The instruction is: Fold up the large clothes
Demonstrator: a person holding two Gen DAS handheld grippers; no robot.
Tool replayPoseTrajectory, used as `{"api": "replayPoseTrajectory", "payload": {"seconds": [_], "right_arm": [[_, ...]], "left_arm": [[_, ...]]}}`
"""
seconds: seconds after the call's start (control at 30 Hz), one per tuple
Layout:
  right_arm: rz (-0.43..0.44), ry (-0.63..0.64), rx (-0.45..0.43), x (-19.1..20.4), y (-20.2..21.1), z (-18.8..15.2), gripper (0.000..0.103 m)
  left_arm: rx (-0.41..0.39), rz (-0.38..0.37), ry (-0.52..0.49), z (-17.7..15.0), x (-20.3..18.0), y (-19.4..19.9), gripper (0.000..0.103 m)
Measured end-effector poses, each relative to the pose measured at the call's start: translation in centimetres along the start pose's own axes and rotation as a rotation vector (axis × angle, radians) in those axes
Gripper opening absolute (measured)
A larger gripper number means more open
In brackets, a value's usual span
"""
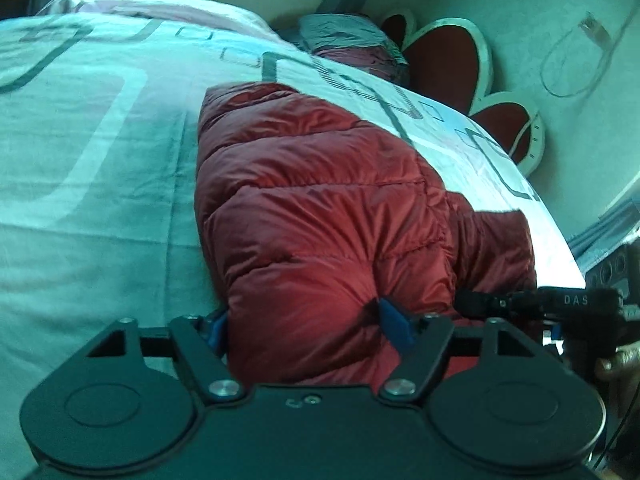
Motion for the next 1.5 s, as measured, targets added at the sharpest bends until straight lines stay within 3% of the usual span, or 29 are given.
{"api": "replayPoseTrajectory", "payload": {"seconds": [0.2, 0.47, 1.0, 1.23, 1.5], "right_arm": [[0.006, 0.033, -0.045, 3.2, 0.9, -0.1, 0.032], [-0.009, 0.105, -0.1, 10.3, -2.0, 1.1, 0.031], [0.012, 0.179, -0.08, 18.4, -13.0, 3.7, 0.031], [0.017, 0.185, -0.048, 20.6, -17.1, 3.2, 0.031], [0.02, 0.166, 0.033, 22.4, -24.6, 2.0, 0.031]], "left_arm": [[-0.03, -0.04, -0.069, 1.1, 0.1, 2.7, 0.064], [-0.088, -0.082, -0.102, 4.2, 3.0, 6.4, 0.064], [-0.13, -0.057, -0.071, 9.1, 12.7, 9.6, 0.064], [-0.118, -0.04, -0.02, 10.5, 17.3, 9.7, 0.064], [-0.067, -0.001, 0.06, 10.6, 23.6, 8.7, 0.066]]}}
Point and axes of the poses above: each gripper's, at about its wrist camera, not at the fingertips, and y roughly against the way its jaws point, x to its left, z to its top, the point moved 7 cm from there along -y, roughly the way its jaws point, and after that the axes turned 8 degrees about y, right-handed, at the moved point
